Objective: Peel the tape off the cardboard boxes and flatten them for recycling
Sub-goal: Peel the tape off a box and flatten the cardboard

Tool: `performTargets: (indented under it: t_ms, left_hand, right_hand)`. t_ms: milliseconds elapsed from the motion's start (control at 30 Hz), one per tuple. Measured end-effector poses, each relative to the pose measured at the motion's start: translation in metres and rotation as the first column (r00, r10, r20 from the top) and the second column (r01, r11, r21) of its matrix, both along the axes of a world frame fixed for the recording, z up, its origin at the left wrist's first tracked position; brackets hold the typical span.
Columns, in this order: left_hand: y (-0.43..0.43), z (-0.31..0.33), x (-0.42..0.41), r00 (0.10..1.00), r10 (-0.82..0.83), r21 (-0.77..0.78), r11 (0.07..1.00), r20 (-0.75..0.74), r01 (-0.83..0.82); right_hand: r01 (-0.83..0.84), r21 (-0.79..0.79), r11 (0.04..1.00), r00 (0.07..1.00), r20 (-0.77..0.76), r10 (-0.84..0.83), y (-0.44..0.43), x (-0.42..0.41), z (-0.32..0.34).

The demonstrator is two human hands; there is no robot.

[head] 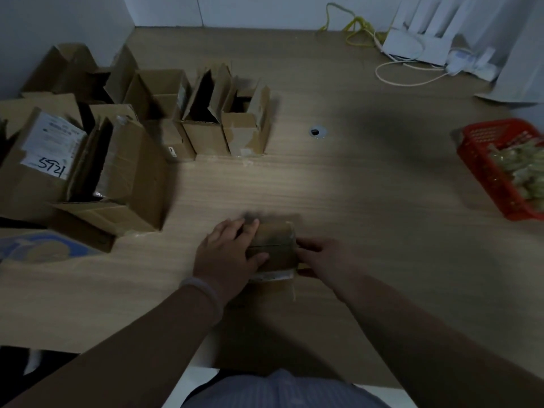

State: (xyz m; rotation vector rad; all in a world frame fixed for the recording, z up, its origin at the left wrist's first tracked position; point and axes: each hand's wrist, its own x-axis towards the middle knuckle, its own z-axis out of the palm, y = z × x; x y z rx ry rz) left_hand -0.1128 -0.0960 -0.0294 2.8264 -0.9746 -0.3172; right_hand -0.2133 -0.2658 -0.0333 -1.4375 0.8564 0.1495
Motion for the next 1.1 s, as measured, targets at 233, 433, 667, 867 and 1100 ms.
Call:
performTargets:
  t_ms: [233,433,667,867,1100]
  left_hand:
    - [-0.004,0.001,-0.004,0.999,0.046,0.023,0.999,0.026,-0.047]
    - [-0.004,-0.001,-0.007,0.997,0.067,-0.007,0.998,0.047,-0.067]
    - [-0.002,-0.005,-0.004,0.998,0.050,-0.034,0.998,0.044,-0.048]
    - [-0.001,-0.005,-0.003,0.998,0.044,-0.048,0.998,0.036,-0.042]
    - [-0.002,-0.002,-0.005,0.997,0.051,0.005,0.999,0.049,-0.052]
  right_hand:
    - [-0.003,0.002,1.000,0.997,-0.081,0.004,0.001,-0.007,0.004]
    - [0.047,-0.110,0.993,0.997,-0.050,-0.052,0.006,-0.016,-0.006]
    - [0.186,0.228,0.956,0.982,-0.067,-0.175,0.004,-0.014,-0.004]
    - [0.046,0.164,0.985,0.997,-0.069,-0.035,0.002,-0.009,-0.003]
    - [-0.105,0.054,0.993,0.989,-0.094,0.110,0.002,-0.008,-0.001]
